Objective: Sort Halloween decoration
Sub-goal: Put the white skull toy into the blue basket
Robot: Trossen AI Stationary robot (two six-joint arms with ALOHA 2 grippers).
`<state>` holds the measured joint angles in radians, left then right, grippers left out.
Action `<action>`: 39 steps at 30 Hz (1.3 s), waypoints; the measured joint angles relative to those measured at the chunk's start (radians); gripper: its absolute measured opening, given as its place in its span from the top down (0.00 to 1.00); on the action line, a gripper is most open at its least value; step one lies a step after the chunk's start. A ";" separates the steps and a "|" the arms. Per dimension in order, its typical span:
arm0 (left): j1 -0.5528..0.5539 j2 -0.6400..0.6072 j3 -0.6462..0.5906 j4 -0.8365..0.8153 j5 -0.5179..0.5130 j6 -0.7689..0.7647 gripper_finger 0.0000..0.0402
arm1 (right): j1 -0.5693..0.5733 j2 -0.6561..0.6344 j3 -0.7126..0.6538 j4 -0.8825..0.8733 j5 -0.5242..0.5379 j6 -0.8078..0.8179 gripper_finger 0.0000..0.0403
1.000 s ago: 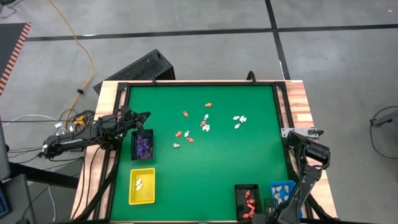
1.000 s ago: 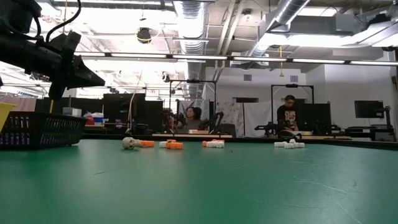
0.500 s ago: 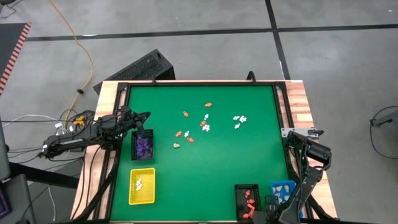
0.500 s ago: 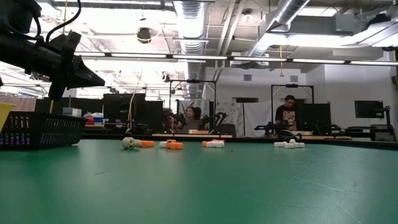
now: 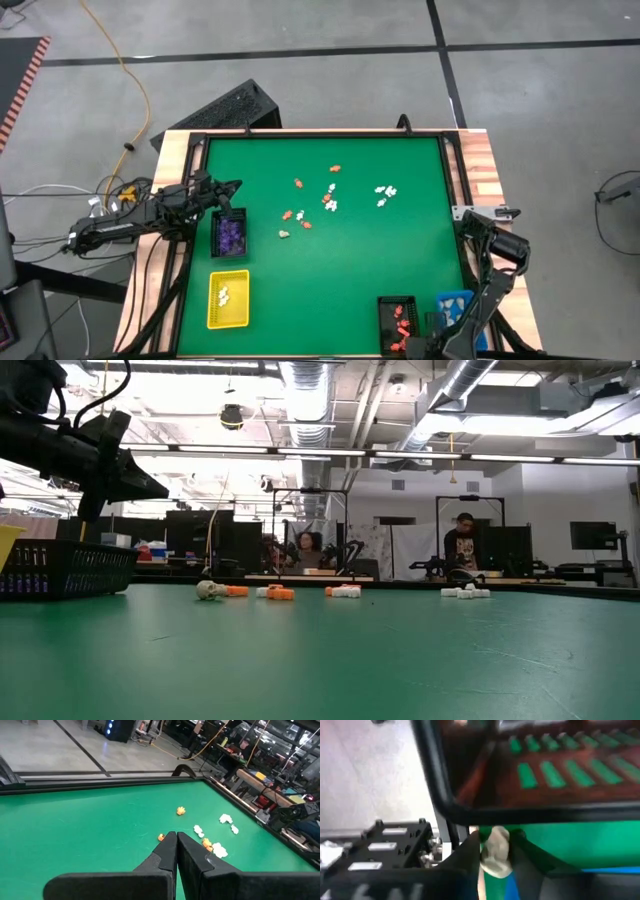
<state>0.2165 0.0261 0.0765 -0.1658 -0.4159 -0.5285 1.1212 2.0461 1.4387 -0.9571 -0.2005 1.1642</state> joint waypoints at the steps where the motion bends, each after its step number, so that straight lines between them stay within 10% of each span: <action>1: 0.000 0.000 0.000 0.000 0.000 0.000 1.00 | -0.003 0.001 0.000 0.000 -0.005 -0.008 0.76; 6: 0.000 0.000 0.000 0.000 -0.008 0.000 1.00 | -0.018 0.001 -0.002 -0.012 -0.047 -0.010 0.90; 39: 0.000 0.000 0.000 0.000 -0.014 0.008 1.00 | -0.097 -0.052 0.019 -0.158 0.155 -0.043 0.90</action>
<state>0.2165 0.0257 0.0765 -0.1661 -0.4297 -0.5205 1.0242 1.9943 1.4582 -1.1150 -0.0456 1.1211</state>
